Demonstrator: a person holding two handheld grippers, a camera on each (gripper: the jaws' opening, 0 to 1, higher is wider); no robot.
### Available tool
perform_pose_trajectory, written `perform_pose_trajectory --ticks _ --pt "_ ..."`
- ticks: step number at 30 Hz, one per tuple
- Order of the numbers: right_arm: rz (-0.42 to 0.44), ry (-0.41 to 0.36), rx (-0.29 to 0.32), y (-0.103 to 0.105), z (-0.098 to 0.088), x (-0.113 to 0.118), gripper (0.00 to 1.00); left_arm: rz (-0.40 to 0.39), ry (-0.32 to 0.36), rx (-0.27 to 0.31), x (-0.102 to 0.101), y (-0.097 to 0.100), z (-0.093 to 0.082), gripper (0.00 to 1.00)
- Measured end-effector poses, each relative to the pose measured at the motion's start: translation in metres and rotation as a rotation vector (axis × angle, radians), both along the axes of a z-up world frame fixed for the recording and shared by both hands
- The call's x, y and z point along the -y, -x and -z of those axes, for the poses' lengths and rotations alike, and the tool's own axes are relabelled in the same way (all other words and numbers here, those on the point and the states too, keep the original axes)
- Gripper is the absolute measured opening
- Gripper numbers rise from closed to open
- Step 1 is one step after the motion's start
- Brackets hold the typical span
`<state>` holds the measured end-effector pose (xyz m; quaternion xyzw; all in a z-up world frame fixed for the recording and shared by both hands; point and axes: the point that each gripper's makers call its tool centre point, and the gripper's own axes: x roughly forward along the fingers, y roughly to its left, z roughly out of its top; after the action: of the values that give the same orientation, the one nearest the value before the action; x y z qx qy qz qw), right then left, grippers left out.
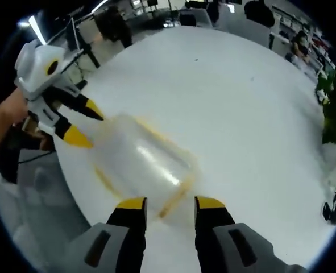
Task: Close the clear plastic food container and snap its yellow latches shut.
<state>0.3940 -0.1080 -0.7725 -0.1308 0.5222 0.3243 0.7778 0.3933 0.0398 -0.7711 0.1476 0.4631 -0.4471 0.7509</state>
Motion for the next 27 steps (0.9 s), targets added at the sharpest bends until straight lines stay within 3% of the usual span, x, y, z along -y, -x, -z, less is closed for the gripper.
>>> perform_pose_trajectory --ticks 5,13,17,18,19,24,27 --pt "-0.087 0.047 0.027 -0.001 -0.004 -0.001 0.31 0.015 -0.027 0.014 -0.005 -0.003 -0.001 0.36" --pt "-0.201 0.057 0.055 -0.004 -0.006 -0.01 0.29 0.172 -0.064 0.076 0.0 -0.003 -0.007 0.35" --pt "-0.288 0.079 0.065 -0.002 -0.007 -0.015 0.26 0.223 -0.082 0.105 0.002 -0.004 -0.006 0.35" --pt "-0.345 0.078 0.097 -0.007 -0.008 -0.017 0.26 0.232 -0.088 0.109 0.003 -0.004 -0.006 0.34" --pt "-0.326 0.088 0.081 -0.007 -0.007 -0.014 0.26 0.257 -0.097 0.116 0.003 -0.004 -0.005 0.34" --pt "-0.413 0.078 0.108 -0.01 -0.007 -0.02 0.26 0.348 -0.123 0.173 0.008 -0.004 -0.004 0.33" --pt "-0.47 0.085 0.132 -0.012 -0.004 -0.025 0.26 0.365 -0.114 0.191 0.013 -0.006 -0.006 0.32"
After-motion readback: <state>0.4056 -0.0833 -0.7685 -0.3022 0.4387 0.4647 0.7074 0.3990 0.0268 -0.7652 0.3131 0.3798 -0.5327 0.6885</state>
